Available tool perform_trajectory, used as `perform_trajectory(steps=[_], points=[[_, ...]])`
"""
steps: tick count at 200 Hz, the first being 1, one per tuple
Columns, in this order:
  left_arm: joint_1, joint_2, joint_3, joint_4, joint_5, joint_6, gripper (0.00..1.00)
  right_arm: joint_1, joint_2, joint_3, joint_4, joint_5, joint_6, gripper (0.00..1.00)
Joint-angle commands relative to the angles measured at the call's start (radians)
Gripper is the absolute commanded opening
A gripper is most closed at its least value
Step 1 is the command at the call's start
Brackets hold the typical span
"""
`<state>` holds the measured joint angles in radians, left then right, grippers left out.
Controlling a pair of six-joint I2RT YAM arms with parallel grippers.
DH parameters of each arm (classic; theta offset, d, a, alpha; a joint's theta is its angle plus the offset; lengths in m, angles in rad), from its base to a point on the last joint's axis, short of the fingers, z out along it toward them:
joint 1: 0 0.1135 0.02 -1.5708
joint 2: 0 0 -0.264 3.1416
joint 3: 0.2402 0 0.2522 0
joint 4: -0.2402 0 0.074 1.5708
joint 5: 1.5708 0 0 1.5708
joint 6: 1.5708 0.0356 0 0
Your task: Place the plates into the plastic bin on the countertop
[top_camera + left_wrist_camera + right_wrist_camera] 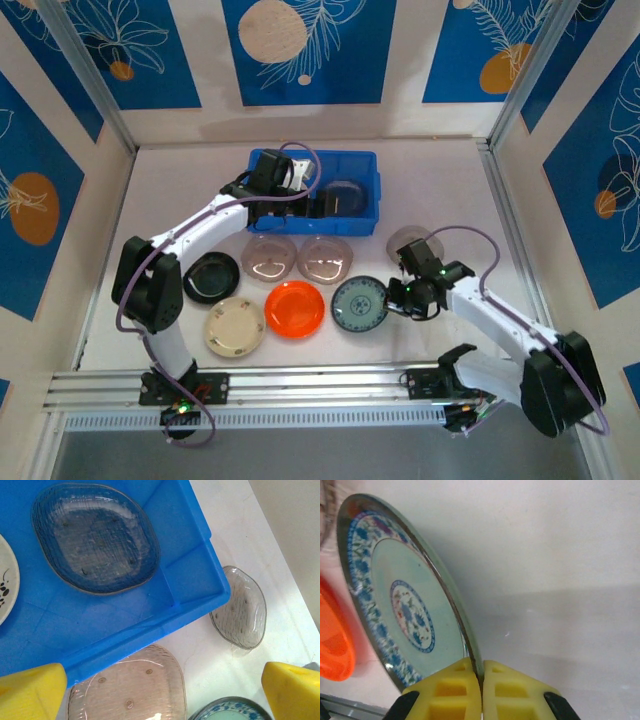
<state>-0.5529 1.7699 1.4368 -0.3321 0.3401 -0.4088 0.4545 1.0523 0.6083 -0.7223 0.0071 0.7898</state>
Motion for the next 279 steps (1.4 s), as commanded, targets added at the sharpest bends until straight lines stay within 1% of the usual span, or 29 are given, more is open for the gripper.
perform_trajectory(steps=[1,30,54,71,97,135,160,182,205,215,235,242,247,251,254,258,279], points=[[-0.002,-0.036,0.025,-0.017,0.002,0.023,0.99,0.006,-0.078,0.065,-0.104,0.037,0.034,0.0],[0.001,-0.044,0.016,0.008,0.018,0.009,0.99,0.004,-0.154,0.151,-0.169,0.062,0.033,0.0],[0.004,-0.054,-0.017,0.065,0.072,-0.023,0.96,-0.014,-0.13,0.241,-0.158,0.025,0.018,0.0],[0.006,-0.064,-0.043,0.105,0.123,-0.06,0.92,-0.031,-0.079,0.297,-0.107,-0.006,0.005,0.0],[0.007,-0.096,-0.115,0.168,0.167,-0.116,0.89,-0.046,0.023,0.37,0.001,-0.023,-0.022,0.0],[0.021,-0.141,-0.201,0.193,0.177,-0.142,0.81,-0.066,0.147,0.434,0.129,-0.056,-0.025,0.0],[0.025,-0.159,-0.243,0.211,0.181,-0.158,0.78,-0.077,0.199,0.463,0.201,-0.087,-0.013,0.0],[0.038,-0.158,-0.264,0.227,0.191,-0.175,0.66,-0.079,0.224,0.479,0.253,-0.115,-0.004,0.0],[0.06,-0.154,-0.274,0.255,0.206,-0.198,0.47,-0.081,0.253,0.495,0.285,-0.146,0.006,0.0],[0.067,-0.153,-0.273,0.26,0.211,-0.206,0.42,-0.082,0.265,0.501,0.295,-0.149,0.003,0.0],[0.083,-0.156,-0.289,0.301,0.234,-0.237,0.29,-0.084,0.296,0.515,0.316,-0.161,-0.004,0.0],[0.09,-0.159,-0.296,0.321,0.244,-0.25,0.22,-0.085,0.306,0.522,0.321,-0.163,-0.009,0.0],[0.094,-0.16,-0.3,0.332,0.251,-0.258,0.15,-0.085,0.312,0.525,0.327,-0.164,-0.013,0.0],[0.097,-0.161,-0.301,0.339,0.256,-0.263,0.13,-0.086,0.317,0.525,0.333,-0.164,-0.014,0.0],[0.099,-0.162,-0.302,0.342,0.26,-0.267,0.08,-0.086,0.321,0.526,0.337,-0.164,-0.016,0.0],[0.103,-0.163,-0.302,0.345,0.265,-0.27,0.0,-0.087,0.324,0.527,0.343,-0.164,-0.017,0.0],[0.116,-0.167,-0.305,0.363,0.29,-0.29,0.0,-0.093,0.349,0.544,0.35,-0.157,-0.034,0.0]])
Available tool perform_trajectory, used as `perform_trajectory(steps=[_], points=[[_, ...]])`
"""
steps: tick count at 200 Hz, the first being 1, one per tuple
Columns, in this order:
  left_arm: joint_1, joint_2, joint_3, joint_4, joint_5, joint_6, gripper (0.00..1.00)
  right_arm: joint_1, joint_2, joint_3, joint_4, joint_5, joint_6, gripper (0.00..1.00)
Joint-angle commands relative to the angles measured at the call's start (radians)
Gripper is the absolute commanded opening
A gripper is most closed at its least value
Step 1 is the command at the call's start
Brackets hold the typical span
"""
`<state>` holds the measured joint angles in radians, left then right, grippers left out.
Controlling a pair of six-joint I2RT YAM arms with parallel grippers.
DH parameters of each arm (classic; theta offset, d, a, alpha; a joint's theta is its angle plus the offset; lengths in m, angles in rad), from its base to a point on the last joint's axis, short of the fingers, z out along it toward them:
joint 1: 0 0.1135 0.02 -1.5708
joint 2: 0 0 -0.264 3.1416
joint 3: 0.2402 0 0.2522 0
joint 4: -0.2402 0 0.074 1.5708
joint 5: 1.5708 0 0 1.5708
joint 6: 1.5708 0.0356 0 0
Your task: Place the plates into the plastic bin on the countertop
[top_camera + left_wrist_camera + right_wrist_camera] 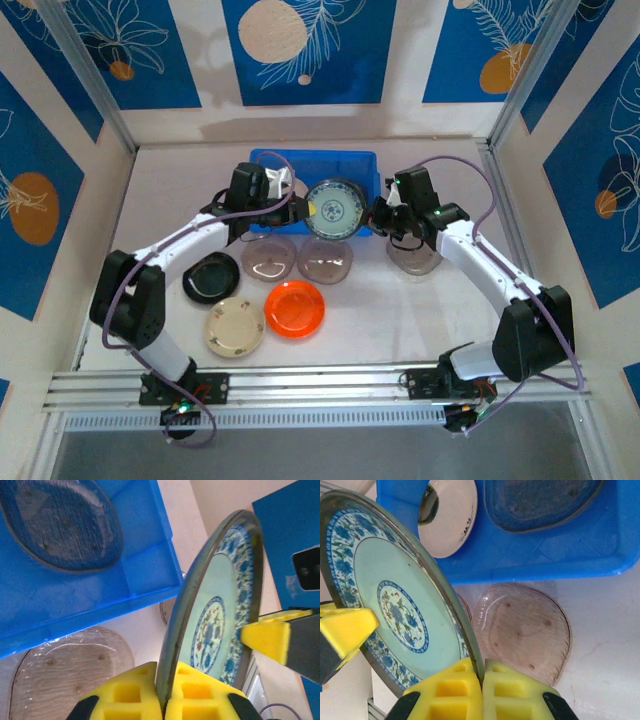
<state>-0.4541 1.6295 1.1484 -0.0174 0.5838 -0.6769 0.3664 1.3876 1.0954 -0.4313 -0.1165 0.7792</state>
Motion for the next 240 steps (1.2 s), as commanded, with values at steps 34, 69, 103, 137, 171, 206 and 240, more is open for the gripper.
perform_trajectory(steps=[34,69,103,137,171,206,240], points=[[0.041,-0.023,-0.039,0.137,0.133,-0.098,0.0,-0.022,0.037,0.085,0.061,-0.008,-0.054,0.25],[0.048,-0.021,-0.048,0.2,0.191,-0.148,0.0,-0.027,0.079,0.119,0.064,-0.021,-0.081,0.3],[0.06,-0.011,-0.052,0.247,0.218,-0.19,0.0,-0.022,0.091,0.12,0.089,-0.036,-0.076,0.04],[0.078,-0.005,-0.051,0.253,0.217,-0.2,0.0,-0.023,0.09,0.124,0.104,-0.028,-0.059,0.0],[0.097,-0.004,-0.034,0.233,0.197,-0.195,0.0,-0.021,0.12,0.183,0.093,-0.023,-0.049,0.0],[0.115,-0.005,-0.002,0.177,0.161,-0.161,0.68,-0.023,0.172,0.276,0.046,0.009,-0.041,0.0],[0.166,-0.037,-0.013,0.163,0.102,-0.145,1.0,-0.027,0.252,0.38,-0.007,0.02,-0.038,0.0]])
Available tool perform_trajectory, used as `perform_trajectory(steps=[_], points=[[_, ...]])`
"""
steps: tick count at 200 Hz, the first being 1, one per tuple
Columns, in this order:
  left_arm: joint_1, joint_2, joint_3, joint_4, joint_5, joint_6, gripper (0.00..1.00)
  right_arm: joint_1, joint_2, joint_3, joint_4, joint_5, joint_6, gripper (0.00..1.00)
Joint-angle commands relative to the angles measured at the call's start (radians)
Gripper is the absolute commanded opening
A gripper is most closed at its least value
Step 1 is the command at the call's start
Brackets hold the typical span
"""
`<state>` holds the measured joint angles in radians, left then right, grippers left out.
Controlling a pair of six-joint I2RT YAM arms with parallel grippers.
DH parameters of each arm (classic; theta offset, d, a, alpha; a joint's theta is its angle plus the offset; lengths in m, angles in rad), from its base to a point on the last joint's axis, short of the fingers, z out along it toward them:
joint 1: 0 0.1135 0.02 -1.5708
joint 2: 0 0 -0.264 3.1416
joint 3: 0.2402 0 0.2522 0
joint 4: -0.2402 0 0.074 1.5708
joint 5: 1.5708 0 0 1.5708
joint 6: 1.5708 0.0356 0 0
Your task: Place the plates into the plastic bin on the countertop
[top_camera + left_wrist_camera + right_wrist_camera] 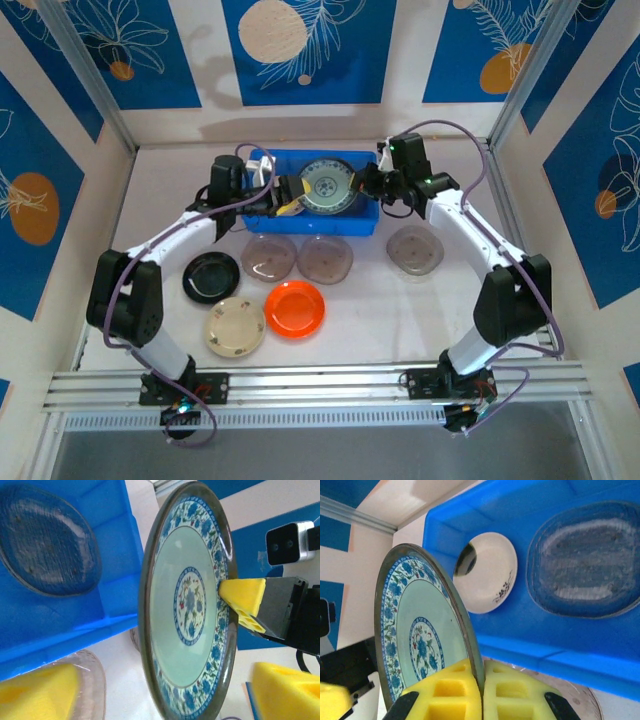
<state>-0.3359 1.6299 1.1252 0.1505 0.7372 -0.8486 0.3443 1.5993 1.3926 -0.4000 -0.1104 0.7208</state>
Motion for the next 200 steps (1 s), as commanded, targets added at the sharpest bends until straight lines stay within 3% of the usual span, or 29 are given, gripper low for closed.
perform_trajectory(steps=[1,44,70,134,200], points=[[0.051,-0.04,0.008,-0.006,-0.056,0.027,1.0,-0.005,0.043,0.085,-0.038,0.014,0.021,0.0],[0.101,-0.156,0.011,-0.196,-0.287,0.189,1.0,0.004,0.211,0.244,-0.081,-0.016,0.026,0.0],[0.103,-0.194,0.041,-0.281,-0.361,0.264,1.0,0.011,0.332,0.36,-0.09,-0.05,0.031,0.0],[0.108,-0.223,-0.009,-0.238,-0.329,0.253,1.0,0.049,0.632,0.699,-0.222,-0.079,-0.014,0.0],[0.108,-0.222,-0.036,-0.207,-0.296,0.233,1.0,0.087,0.836,0.906,-0.283,-0.101,-0.013,0.0]])
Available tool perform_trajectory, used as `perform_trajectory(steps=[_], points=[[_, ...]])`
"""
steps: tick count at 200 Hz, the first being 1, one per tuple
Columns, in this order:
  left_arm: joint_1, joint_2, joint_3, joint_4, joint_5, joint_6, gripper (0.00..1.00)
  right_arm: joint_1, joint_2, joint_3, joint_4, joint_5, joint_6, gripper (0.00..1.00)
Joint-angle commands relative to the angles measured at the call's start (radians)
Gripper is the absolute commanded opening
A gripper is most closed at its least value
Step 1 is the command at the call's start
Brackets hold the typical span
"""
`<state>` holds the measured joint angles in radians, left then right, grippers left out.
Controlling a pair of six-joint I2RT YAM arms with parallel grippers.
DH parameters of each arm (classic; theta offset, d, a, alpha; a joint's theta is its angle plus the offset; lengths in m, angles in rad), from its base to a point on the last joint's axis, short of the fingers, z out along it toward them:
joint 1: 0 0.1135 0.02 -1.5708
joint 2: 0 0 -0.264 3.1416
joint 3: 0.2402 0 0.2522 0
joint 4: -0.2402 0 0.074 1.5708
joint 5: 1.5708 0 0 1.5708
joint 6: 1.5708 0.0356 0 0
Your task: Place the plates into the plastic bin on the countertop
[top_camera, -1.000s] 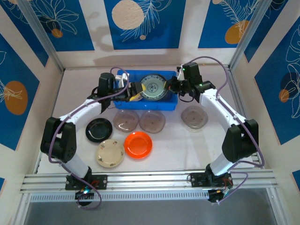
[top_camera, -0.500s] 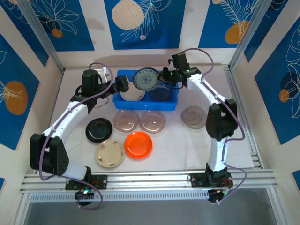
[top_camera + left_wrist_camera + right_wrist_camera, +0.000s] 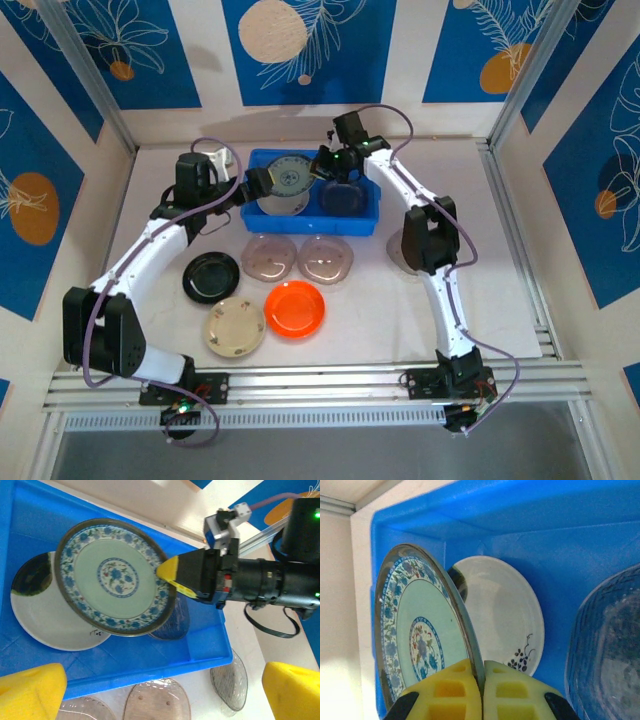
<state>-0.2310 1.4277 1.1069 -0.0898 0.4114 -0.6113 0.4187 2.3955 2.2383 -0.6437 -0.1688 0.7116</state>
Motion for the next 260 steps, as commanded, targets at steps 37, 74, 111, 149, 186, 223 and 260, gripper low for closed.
perform_trajectory(steps=[37,74,111,149,186,223,260], points=[[0.003,-0.015,-0.039,0.039,0.043,-0.005,1.0,0.019,0.116,0.131,-0.05,-0.045,0.009,0.0],[0.003,-0.006,-0.04,0.033,0.047,-0.004,1.0,0.032,0.203,0.25,-0.109,-0.04,0.007,0.0],[0.003,0.011,-0.026,0.024,0.053,0.001,1.0,0.038,0.24,0.297,-0.151,-0.005,-0.001,0.0],[0.004,0.013,-0.029,0.019,0.05,0.006,1.0,0.038,0.242,0.306,-0.176,0.014,-0.022,0.1],[0.003,0.015,-0.028,0.015,0.045,0.006,1.0,0.042,0.256,0.342,-0.207,0.029,-0.035,0.32],[0.003,0.026,-0.021,0.021,0.047,0.005,1.0,0.043,0.263,0.381,-0.244,0.045,-0.047,0.39],[0.001,0.035,-0.024,0.038,0.052,0.001,1.0,0.042,0.263,0.387,-0.251,0.043,-0.052,0.39]])
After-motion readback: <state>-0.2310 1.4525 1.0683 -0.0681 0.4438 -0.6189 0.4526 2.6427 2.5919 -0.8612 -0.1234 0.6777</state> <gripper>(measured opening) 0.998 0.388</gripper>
